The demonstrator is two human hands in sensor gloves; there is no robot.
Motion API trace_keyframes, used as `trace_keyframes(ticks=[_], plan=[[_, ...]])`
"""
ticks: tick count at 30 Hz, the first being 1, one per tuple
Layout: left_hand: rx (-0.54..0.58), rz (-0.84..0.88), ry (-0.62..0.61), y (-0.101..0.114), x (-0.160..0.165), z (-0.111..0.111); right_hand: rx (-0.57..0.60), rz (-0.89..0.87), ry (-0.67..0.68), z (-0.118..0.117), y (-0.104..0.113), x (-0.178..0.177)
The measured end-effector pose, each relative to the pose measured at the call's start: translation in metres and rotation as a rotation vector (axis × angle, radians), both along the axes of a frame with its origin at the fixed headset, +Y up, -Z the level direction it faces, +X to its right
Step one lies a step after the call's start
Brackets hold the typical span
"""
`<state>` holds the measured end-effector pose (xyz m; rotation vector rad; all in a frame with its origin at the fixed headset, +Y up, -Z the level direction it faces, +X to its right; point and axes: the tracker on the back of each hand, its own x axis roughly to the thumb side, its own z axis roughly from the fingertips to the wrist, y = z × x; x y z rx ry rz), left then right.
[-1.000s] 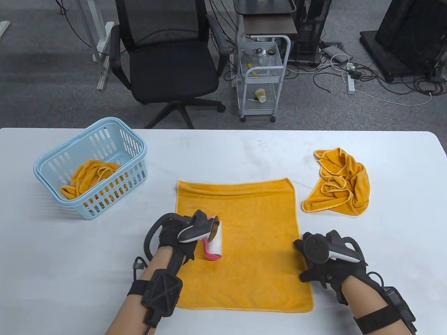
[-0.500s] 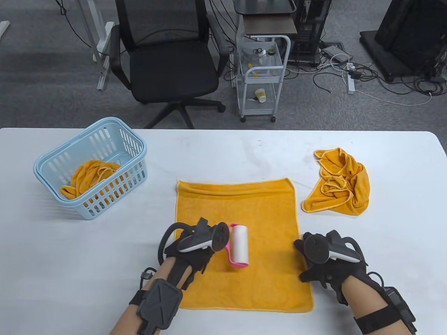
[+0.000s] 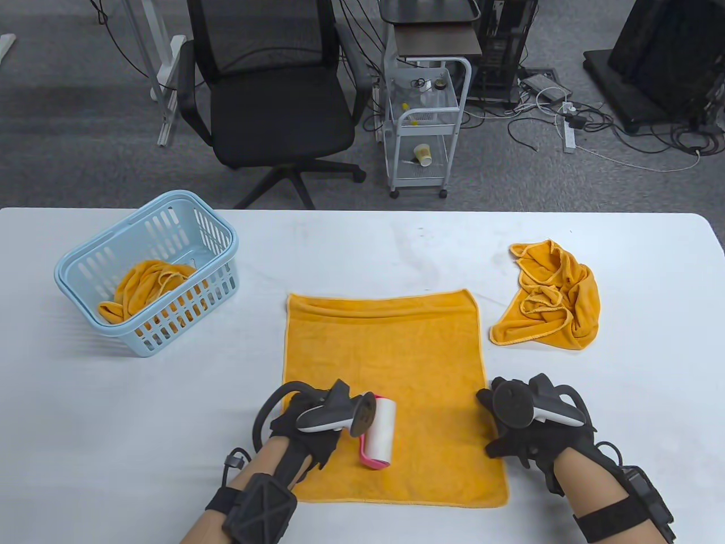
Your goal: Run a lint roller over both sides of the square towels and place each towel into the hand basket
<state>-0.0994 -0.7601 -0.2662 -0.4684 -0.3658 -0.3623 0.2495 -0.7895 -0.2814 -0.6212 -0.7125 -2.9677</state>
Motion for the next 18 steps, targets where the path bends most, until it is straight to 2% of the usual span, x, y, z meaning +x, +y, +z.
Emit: trace_keyframes(ticks=[6,10,13,18], plan=[[0.048,-0.101,0.133,0.003,-0.065,0.0,-0.001,-0.002,-0.003,0.0,0.0,0.0],[0.043,-0.064,0.175,0.0,-0.084,0.003,-0.002,-0.004,-0.006,0.0,0.0,0.0],[0.039,0.062,0.186,-0.001,-0.094,0.002,-0.002,-0.006,-0.006,0.0,0.0,0.0],[0.019,0.372,0.341,-0.002,-0.122,-0.005,-0.003,-0.011,-0.01,0.0,0.0,0.0]])
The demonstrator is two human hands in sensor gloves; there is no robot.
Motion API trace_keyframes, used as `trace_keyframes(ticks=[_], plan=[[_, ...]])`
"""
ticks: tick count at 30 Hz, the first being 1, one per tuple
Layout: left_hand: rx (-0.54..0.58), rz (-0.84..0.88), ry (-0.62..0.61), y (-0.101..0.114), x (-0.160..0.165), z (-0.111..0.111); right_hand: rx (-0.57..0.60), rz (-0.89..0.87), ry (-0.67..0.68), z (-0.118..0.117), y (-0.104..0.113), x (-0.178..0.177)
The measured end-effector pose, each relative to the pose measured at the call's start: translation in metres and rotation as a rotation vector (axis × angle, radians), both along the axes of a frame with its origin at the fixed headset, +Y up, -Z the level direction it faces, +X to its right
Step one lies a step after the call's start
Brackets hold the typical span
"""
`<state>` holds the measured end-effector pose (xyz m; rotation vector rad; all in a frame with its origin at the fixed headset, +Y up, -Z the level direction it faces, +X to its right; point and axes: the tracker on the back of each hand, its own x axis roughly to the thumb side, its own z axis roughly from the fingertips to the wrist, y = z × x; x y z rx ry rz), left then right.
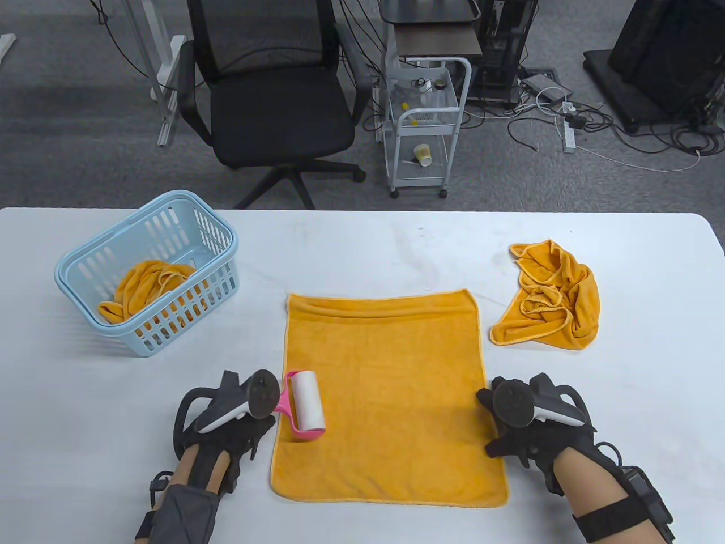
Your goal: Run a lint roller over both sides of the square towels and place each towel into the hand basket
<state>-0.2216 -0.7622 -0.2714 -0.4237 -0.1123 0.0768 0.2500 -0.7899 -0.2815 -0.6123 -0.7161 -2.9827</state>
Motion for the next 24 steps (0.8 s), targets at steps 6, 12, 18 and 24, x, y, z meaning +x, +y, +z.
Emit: trace_keyframes(ticks=[6,12,18,24], plan=[[0.071,0.083,0.169,-0.001,-0.035,-0.003,0.0,-0.003,-0.005,0.0,0.0,0.0],[0.056,0.062,0.271,-0.013,-0.059,-0.006,0.0,-0.002,-0.008,0.0,0.0,0.0],[0.002,-0.03,0.295,-0.02,-0.064,-0.006,0.001,0.0,-0.008,0.0,0.0,0.0],[0.129,-0.013,0.201,0.021,-0.038,0.0,-0.003,-0.005,-0.007,-0.001,0.0,0.001]])
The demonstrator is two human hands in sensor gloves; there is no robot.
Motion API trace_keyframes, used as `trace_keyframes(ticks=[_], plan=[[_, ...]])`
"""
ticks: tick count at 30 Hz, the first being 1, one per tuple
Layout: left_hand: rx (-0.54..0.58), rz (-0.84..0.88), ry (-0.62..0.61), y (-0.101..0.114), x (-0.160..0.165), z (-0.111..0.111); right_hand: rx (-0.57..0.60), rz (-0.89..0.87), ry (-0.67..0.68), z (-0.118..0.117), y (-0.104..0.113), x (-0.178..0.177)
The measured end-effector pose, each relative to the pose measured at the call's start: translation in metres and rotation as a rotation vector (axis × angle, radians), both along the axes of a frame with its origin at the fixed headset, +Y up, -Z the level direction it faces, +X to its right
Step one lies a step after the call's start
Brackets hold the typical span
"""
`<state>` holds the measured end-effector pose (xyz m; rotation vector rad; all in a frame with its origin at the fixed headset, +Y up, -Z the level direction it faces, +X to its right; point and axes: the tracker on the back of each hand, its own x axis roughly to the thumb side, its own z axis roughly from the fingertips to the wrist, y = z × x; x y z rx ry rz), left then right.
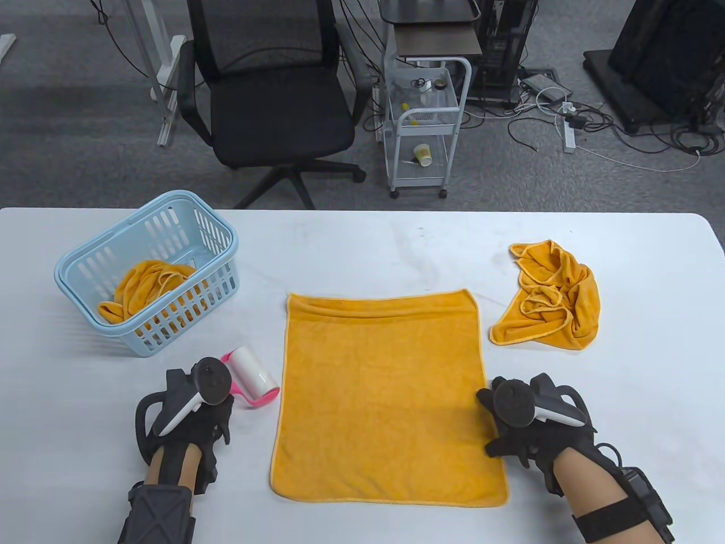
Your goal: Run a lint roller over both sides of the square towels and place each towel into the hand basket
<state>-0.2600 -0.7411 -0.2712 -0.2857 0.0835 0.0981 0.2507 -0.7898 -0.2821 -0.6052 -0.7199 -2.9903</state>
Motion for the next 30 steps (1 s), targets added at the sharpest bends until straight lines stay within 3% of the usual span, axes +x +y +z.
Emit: trace_keyframes(ticks=[5,8,11,15,18,22,30], plan=[[0.081,-0.048,-0.178,0.041,0.07,-0.001,-0.002,-0.017,0.0,-0.001,0.001,0.001],[0.079,-0.039,-0.301,0.049,0.126,-0.008,0.017,-0.023,0.001,0.0,0.003,0.002],[0.032,-0.041,-0.398,0.033,0.174,-0.017,0.024,-0.032,-0.005,0.0,0.004,0.004],[-0.095,-0.085,-0.477,-0.01,0.216,-0.029,0.036,-0.043,-0.012,0.0,0.007,0.007],[-0.212,-0.14,-0.502,-0.041,0.227,-0.034,0.046,-0.045,-0.008,0.0,0.009,0.008],[-0.283,-0.156,-0.511,-0.055,0.227,-0.035,0.054,-0.056,0.0,-0.001,0.01,0.008],[-0.14,-0.084,-0.514,-0.05,0.229,-0.044,0.064,-0.08,0.011,-0.001,0.011,0.008]])
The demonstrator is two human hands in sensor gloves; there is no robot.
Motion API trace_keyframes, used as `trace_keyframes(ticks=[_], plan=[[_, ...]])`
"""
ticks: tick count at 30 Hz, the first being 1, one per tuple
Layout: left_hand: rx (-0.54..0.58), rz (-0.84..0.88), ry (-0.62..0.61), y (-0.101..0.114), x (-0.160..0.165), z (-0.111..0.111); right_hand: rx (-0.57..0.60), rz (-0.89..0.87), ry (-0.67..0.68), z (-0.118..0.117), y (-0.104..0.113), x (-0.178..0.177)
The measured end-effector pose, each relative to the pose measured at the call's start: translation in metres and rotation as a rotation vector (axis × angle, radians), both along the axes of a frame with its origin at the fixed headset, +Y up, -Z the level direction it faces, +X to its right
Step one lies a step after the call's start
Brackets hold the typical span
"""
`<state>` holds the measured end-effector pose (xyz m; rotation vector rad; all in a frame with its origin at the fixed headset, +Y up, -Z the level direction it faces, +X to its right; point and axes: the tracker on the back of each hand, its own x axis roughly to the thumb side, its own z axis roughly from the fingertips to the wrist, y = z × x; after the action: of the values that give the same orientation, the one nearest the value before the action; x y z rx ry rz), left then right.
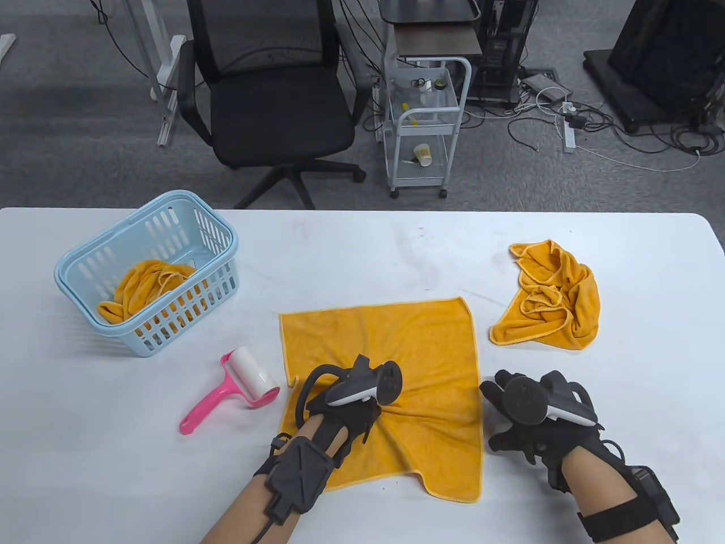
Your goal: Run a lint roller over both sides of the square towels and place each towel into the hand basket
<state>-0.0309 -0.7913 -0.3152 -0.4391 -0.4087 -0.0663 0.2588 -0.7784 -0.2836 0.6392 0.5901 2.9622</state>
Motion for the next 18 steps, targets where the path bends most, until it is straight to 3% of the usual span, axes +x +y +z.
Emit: trace_keyframes(ticks=[3,5,8,12,18], plan=[[-0.033,0.07,0.029,0.009,-0.005,-0.006,0.014,-0.015,-0.002,0.0,0.003,0.002],[-0.025,0.185,0.062,0.029,-0.015,-0.01,0.024,-0.032,-0.005,0.0,0.005,0.003],[0.054,0.367,0.133,0.079,-0.041,-0.02,0.032,-0.043,-0.006,0.001,0.006,0.004],[0.266,0.563,0.267,0.163,-0.101,-0.033,0.027,-0.052,-0.009,0.0,0.006,0.005],[0.601,0.665,0.492,0.26,-0.203,-0.035,0.018,-0.045,-0.012,0.0,0.006,0.005]])
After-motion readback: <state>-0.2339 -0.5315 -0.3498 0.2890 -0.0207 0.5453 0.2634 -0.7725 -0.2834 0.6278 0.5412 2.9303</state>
